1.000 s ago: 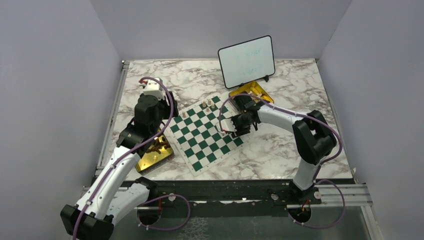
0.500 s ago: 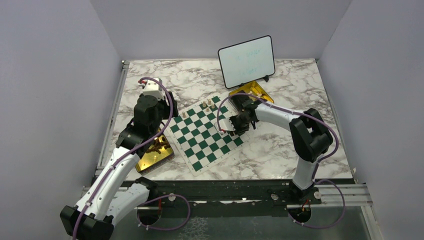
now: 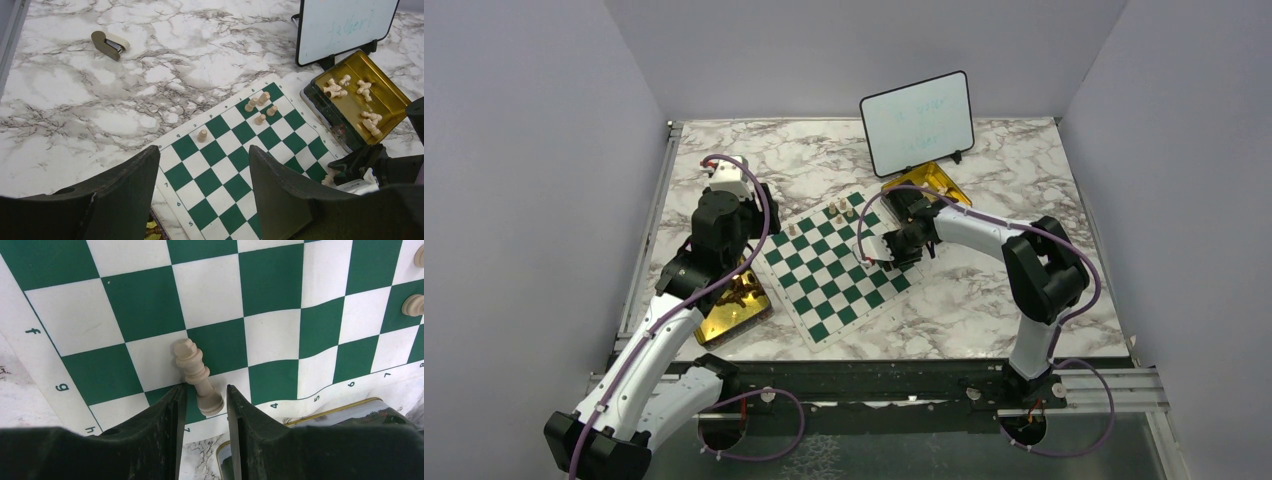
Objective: Set up the chess pieces on the board
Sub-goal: Pick up the chess piece from the chessboard.
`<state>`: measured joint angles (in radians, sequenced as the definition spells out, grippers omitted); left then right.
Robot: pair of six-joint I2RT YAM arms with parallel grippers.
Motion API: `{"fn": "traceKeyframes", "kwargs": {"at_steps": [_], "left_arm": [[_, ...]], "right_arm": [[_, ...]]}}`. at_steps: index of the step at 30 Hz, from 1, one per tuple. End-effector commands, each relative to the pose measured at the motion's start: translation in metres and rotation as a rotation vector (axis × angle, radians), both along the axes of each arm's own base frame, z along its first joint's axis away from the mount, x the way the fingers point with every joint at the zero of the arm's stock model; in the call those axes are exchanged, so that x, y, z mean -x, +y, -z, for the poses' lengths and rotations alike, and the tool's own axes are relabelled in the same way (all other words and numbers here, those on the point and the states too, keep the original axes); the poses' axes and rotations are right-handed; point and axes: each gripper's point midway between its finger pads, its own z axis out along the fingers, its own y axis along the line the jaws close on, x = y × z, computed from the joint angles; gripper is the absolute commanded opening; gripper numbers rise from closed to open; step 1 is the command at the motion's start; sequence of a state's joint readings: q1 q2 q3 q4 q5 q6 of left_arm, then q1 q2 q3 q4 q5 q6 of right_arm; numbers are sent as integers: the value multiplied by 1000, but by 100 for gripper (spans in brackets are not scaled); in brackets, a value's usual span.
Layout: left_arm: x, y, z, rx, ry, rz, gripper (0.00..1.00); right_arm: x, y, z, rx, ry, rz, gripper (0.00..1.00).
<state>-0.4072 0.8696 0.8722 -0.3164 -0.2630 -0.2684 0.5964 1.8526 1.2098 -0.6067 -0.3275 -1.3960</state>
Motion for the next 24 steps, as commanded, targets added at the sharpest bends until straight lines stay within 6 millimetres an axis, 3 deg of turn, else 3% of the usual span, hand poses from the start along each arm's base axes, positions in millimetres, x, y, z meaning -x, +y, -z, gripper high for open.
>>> {"fn": "traceKeyframes", "kwargs": {"at_steps": [1,13,17,20,24], "left_arm": [[1,4,-1,-8,-17,-18,68],[1,3,-1,-3,-16,-13,68],[1,0,0,4,-10,0,67],[1,-4,0,17,-6,15,67],[4,-14,3,64,14,53,67]], "right_arm": [[11,-5,17,45,56,1,41],[17,-1,7,30,61,-9,28],[16,5,-6,-15,55,12,23],[7,15,-17,-69,56,101,14],[7,33,-37,-168,87,116,14]]}}
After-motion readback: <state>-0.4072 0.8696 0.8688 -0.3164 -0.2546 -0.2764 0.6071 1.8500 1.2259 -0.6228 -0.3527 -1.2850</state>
